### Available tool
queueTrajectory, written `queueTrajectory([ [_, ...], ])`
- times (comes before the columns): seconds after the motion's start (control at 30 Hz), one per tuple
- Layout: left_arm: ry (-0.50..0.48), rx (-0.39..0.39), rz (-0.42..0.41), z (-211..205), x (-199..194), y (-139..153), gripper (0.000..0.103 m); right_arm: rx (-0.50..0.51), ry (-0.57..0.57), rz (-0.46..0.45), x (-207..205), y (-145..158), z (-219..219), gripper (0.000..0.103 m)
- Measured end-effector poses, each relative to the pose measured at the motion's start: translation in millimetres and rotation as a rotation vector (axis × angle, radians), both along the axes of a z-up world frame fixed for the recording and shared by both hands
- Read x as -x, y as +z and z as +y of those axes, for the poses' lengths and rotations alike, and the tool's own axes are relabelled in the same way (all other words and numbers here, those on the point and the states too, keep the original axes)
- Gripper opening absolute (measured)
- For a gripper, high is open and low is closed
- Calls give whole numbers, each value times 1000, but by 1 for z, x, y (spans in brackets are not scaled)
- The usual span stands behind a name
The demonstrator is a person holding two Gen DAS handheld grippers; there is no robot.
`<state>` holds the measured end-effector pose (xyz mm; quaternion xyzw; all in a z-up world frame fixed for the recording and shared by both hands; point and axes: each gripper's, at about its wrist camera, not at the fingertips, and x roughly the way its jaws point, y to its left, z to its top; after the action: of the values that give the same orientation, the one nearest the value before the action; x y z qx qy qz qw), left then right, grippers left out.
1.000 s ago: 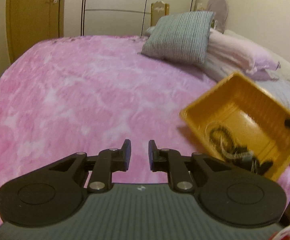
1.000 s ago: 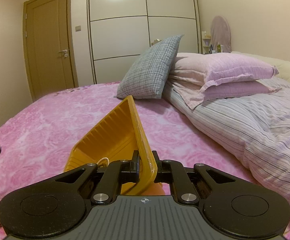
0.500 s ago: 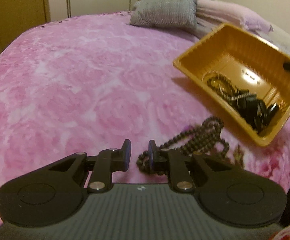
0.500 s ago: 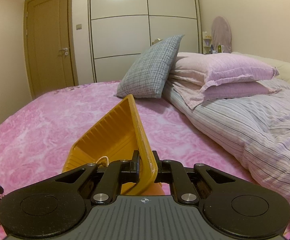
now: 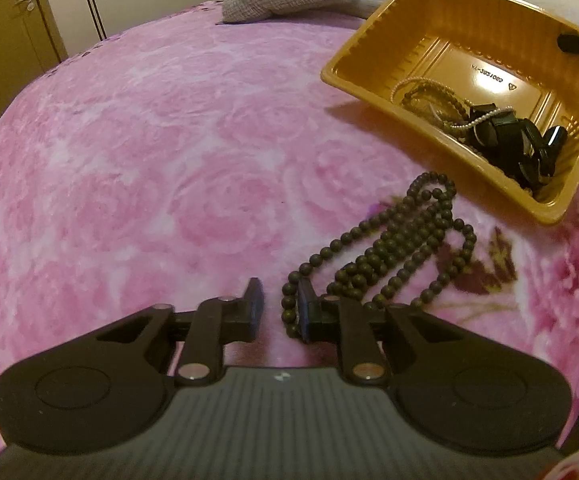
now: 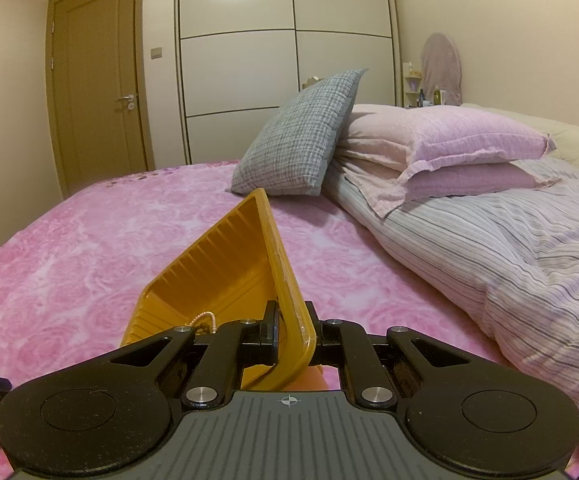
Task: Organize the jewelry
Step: 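Move the left tool to the dark bead strand and grasp it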
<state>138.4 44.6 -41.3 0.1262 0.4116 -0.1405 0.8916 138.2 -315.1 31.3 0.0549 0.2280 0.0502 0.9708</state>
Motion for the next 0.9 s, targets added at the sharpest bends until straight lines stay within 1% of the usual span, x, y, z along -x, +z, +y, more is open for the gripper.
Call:
queueTrajectory([
  [0.03, -2, 4, 1, 0, 1, 0, 7, -2, 0, 0, 0, 0, 0, 11],
  [0.13, 1, -7, -16, -1, 4, 4, 6, -2, 0, 0, 0, 0, -1, 11],
  [0.23, 27, 1, -72, 4, 8, 17, 6, -3, 1, -2, 0, -1, -1, 11],
  [0.3, 48, 28, -117, 10, 11, 31, 6, -3, 1, -3, 1, -1, -2, 11],
  [0.43, 80, 44, -202, 18, 11, 63, 6, -5, 3, -4, 1, -1, -2, 11],
  [0.7, 125, 113, -337, 27, 4, 123, 6, -3, 4, -7, 2, 1, 0, 11],
  [0.9, 150, 167, -422, 31, -5, 164, 6, -2, 9, -11, 3, 4, 2, 11],
])
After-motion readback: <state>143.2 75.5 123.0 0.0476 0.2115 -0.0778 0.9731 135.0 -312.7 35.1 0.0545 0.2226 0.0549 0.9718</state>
